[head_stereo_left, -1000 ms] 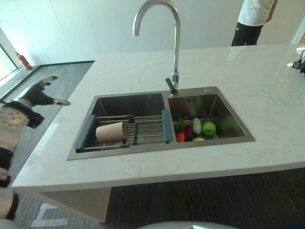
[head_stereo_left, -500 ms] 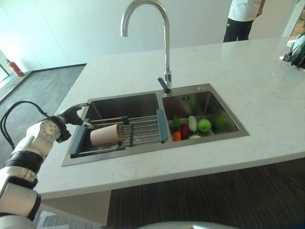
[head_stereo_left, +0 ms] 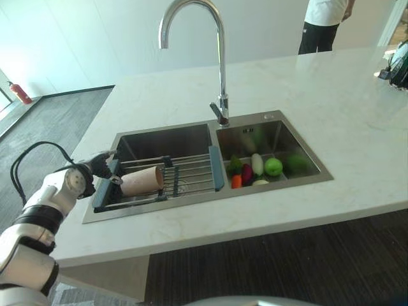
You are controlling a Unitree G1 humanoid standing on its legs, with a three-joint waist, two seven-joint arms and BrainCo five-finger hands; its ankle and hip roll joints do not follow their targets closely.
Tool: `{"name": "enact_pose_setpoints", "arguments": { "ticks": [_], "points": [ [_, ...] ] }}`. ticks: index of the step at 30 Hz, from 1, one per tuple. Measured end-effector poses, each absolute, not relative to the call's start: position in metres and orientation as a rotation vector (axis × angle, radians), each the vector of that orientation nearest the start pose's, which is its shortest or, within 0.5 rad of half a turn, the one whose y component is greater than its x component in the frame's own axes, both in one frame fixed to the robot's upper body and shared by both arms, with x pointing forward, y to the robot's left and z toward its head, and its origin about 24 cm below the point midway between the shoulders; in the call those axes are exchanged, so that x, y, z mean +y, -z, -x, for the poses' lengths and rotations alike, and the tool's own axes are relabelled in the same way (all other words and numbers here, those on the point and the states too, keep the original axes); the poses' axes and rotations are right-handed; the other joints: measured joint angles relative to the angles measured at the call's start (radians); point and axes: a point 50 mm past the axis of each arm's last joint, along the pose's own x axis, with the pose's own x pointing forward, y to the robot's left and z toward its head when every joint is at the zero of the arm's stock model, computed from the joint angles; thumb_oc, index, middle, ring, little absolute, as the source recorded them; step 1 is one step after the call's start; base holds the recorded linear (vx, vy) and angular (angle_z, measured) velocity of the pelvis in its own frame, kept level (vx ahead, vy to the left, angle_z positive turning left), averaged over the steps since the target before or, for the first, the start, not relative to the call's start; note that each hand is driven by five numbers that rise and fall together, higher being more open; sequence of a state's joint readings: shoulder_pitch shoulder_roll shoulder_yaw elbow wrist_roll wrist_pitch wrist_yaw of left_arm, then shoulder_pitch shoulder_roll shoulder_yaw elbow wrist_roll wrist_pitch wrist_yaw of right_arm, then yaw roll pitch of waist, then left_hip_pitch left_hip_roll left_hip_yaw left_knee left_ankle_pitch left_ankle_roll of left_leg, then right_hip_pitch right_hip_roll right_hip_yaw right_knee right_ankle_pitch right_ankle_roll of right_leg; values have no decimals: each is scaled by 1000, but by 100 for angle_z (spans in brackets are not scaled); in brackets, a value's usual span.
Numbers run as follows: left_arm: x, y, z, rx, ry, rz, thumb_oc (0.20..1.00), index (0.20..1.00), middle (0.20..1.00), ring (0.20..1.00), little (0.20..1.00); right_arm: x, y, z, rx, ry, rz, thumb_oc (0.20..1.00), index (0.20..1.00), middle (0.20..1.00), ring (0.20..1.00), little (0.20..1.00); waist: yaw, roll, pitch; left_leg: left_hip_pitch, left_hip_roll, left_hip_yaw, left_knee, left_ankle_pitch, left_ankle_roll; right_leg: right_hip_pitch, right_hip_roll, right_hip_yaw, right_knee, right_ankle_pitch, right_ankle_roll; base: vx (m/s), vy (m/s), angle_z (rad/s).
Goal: Place the dishes in the dishwasher.
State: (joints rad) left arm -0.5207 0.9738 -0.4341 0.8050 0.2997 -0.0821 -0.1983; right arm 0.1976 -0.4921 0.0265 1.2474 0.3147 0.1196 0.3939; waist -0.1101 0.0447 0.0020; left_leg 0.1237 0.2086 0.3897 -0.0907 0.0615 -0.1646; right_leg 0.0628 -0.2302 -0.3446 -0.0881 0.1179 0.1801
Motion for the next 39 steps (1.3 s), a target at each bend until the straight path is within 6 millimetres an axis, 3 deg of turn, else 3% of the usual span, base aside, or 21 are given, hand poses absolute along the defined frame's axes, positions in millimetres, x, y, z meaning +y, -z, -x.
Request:
{"name": "enact_pose_setpoints", "arguments": {
  "ticks": [11,20,39],
  "points": [
    [355,-81,-304,509,131,-1320,1000,1000,1000,1000,1000,-324,135,3,1444,208,-118,1000,1000,1000,1000,1000,-24,1,0,0,0,6,0,0,0,-5,1,6,0,1,0,-1,-1,-1],
    [360,-59,-296,603,133,-1296,1000,1000,1000,1000,1000,-324,135,2,1433,209,-108,1000,1000,1000,1000,1000,-27,8,4,0,0,29,0,-1,1,-23,3,29,0,6,-2,12,4,-7],
    [371,-48,-287,675,79,-1309,1000,1000,1000,1000,1000,-341,125,-9,1381,196,-38,1000,1000,1000,1000,1000,-52,4,34,0,6,58,0,-1,1,-47,13,61,0,13,-7,25,13,-4]
  ]
}}
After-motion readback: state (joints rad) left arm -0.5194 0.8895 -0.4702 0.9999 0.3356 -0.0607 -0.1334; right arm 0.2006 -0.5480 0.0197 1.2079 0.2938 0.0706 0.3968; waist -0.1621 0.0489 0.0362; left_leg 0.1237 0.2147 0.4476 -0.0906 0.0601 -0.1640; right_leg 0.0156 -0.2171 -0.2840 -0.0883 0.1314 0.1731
